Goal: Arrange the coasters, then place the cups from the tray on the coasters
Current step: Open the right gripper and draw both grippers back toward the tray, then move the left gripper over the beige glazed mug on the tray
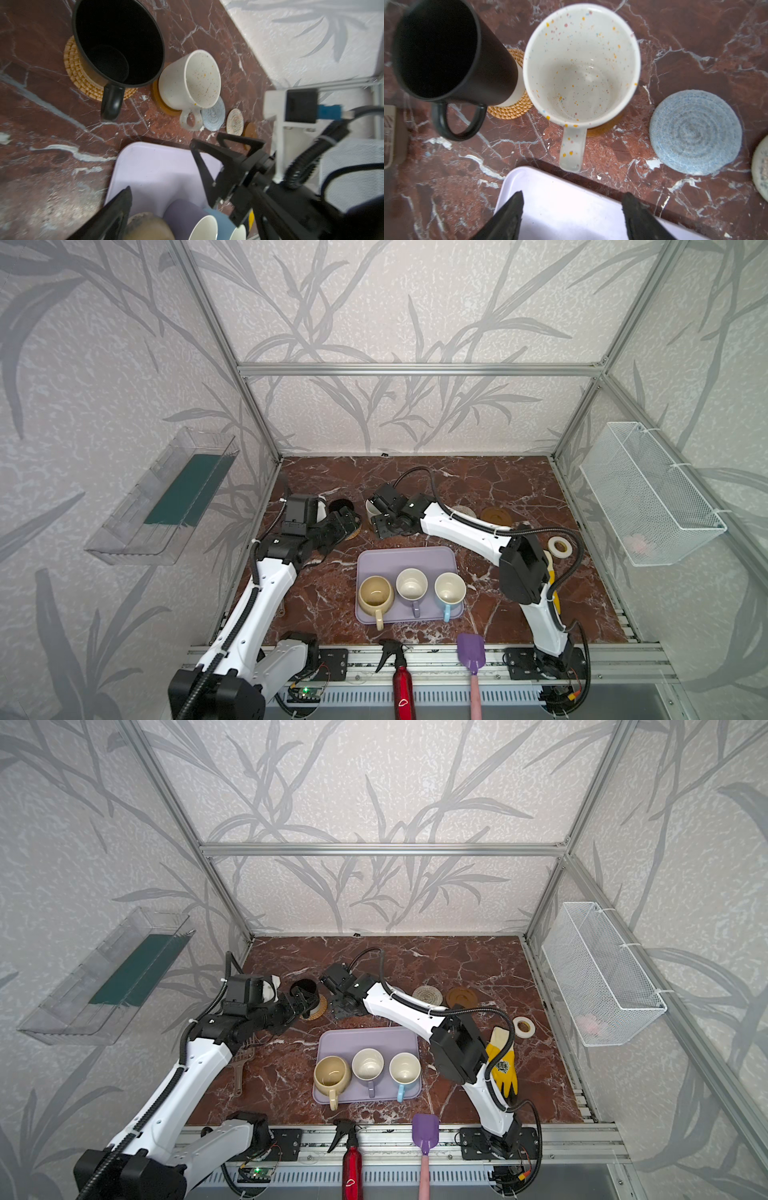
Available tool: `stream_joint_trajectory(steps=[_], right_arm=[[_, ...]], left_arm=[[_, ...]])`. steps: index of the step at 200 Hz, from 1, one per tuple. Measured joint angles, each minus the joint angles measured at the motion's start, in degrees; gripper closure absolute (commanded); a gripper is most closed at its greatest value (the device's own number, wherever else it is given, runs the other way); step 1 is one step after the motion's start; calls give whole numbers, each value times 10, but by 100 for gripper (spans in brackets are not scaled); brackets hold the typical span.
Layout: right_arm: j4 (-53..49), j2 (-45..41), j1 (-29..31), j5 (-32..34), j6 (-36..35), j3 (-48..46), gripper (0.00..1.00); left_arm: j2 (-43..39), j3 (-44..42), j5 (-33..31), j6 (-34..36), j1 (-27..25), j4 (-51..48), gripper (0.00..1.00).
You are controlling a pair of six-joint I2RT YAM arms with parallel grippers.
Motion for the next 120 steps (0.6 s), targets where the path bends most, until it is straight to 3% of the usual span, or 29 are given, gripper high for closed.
stream_joint_trajectory(steps=[82, 99, 111, 120], right_arm=[[42, -275, 0, -8, -36, -222, 8], [43, -334, 2, -5, -48, -272, 8], [38, -369, 3, -4, -57, -300, 0], [36, -393, 4, -4, -62, -320, 1]], left_arm=[[-50, 24, -115, 14, -177, -154, 1], [-61, 7, -125, -2, -203, -165, 1], [-76, -17, -129, -18, -223, -168, 1], [-87, -36, -133, -33, -242, -171, 1]])
